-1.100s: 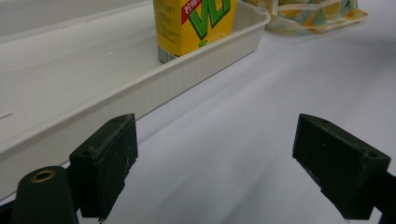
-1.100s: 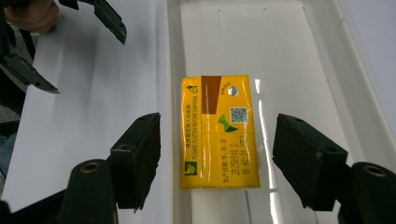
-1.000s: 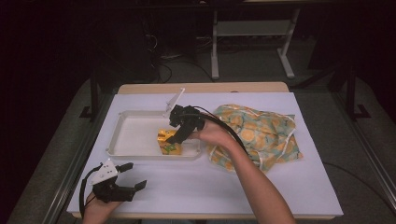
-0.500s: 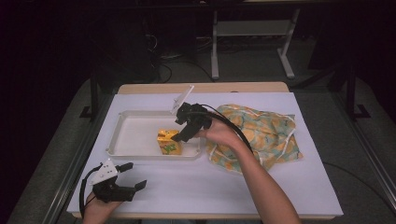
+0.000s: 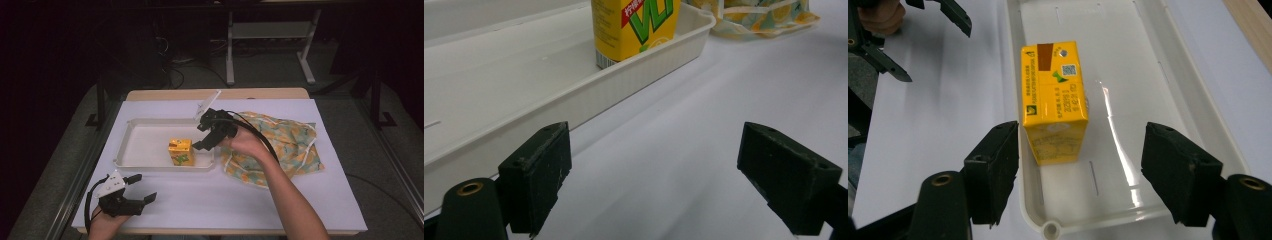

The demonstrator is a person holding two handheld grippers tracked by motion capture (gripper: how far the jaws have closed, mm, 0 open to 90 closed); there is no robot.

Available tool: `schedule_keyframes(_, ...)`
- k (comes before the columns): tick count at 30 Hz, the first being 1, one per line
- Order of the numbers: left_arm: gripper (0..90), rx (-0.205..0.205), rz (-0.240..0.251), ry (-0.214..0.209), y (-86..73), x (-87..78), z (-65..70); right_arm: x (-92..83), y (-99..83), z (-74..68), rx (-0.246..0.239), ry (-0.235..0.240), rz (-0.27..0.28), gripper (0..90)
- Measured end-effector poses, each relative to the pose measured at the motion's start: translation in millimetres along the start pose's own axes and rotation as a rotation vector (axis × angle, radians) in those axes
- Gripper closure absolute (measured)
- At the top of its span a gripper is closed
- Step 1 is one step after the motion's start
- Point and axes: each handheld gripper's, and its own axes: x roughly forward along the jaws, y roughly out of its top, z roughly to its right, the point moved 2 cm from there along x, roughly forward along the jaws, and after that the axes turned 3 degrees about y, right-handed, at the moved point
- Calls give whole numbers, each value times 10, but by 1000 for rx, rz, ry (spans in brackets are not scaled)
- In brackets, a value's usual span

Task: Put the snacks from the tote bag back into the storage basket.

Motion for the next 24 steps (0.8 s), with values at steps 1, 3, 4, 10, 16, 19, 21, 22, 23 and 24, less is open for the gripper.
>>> schedule_keyframes(1, 138, 1, 3, 1, -1, -2, -6, 0, 0, 0, 0, 0, 0, 304)
schedule_keyframes(3, 138, -2, 4, 3, -3, -6, -7, -18, -28, 17, 4, -5, -2, 304)
schedule_keyframes(4, 138, -10, 8, 2, -4, 0, 2, -35, -50, 21, 9, -6, -3, 304)
schedule_keyframes(10, 138, 2, 2, -2, -1, 13, 10, -90, -117, 37, 17, -17, 5, 301)
schedule_keyframes(16, 138, -3, 2, -1, -2, 9, 7, -136, -214, 69, 28, -31, -2, 301)
schedule_keyframes(19, 138, 2, -1, 0, -2, 12, 5, -156, -257, 77, 43, -29, -10, 298)
schedule_keyframes(21, 138, 5, -1, -1, 0, 14, 6, -171, -276, 83, 49, -31, -13, 298)
schedule_keyframes(22, 138, 3, 3, -1, 0, 17, 7, -180, -283, 87, 48, -32, -13, 298)
schedule_keyframes(23, 138, 4, 2, -1, -1, 16, 7, -189, -292, 87, 48, -35, -9, 299)
schedule_keyframes(24, 138, 4, 0, -1, -1, 14, 7, -197, -302, 86, 49, -37, -7, 300)
